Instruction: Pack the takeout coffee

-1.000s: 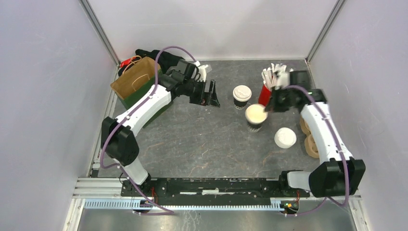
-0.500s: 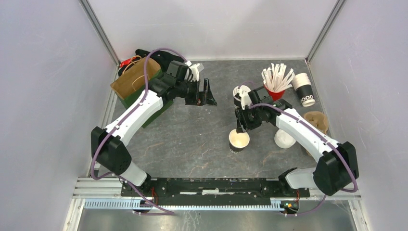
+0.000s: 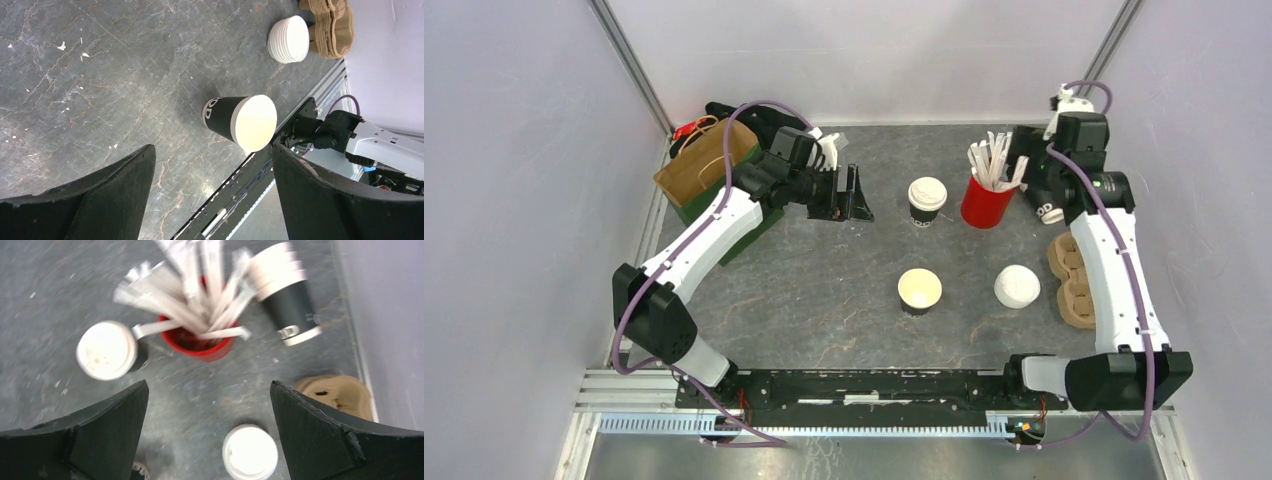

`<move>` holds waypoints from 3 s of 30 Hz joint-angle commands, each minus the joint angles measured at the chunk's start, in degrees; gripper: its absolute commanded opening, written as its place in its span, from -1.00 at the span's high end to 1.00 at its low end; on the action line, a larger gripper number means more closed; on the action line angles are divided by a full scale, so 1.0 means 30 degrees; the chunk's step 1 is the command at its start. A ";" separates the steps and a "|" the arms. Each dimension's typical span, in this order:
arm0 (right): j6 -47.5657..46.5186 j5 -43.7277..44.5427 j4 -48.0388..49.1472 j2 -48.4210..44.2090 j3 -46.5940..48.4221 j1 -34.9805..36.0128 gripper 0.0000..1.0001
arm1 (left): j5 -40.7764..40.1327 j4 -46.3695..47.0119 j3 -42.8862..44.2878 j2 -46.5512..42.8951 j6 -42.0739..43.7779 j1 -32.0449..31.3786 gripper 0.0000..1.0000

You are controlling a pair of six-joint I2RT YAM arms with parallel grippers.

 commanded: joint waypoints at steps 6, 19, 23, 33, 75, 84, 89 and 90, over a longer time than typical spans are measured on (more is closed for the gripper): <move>0.0942 0.2356 -0.0016 0.2871 0.1738 -0.3915 -0.96 | -0.0174 -0.1002 0.0838 0.0318 0.2088 -0.0068 -0.84; 0.4138 -0.0058 0.2907 1.0744 0.6635 -0.6336 -0.96 | 0.0463 -0.1089 0.0850 0.1031 0.2422 -0.0064 -0.84; 0.2892 -0.2596 0.4884 1.2464 0.6649 -0.6817 -0.96 | 0.0236 -0.1346 0.0937 0.1160 0.2643 -0.0064 -0.84; -0.0963 -0.8647 0.7163 1.5558 0.6526 -0.7343 -0.86 | -0.0430 -0.1955 0.1370 0.1450 0.2473 -0.0035 -0.84; -1.0823 -0.3023 0.5610 1.7420 0.6842 -0.6224 -0.96 | 0.0101 -0.3204 0.2752 0.3747 0.2372 0.0650 -0.84; -0.9276 -0.3722 0.7616 1.6324 0.5686 -0.6222 -0.71 | 0.0209 -0.3117 0.2746 0.3827 0.2306 0.0756 -0.84; -0.7199 -0.4036 1.3173 1.2745 0.0758 -0.6338 -0.64 | 0.0414 -0.2937 0.2561 0.3729 0.2226 0.0756 -0.84; -0.6897 -0.4088 1.4155 1.2229 -0.0065 -0.6384 -0.63 | 0.0475 -0.2865 0.2446 0.3661 0.2181 0.0749 -0.84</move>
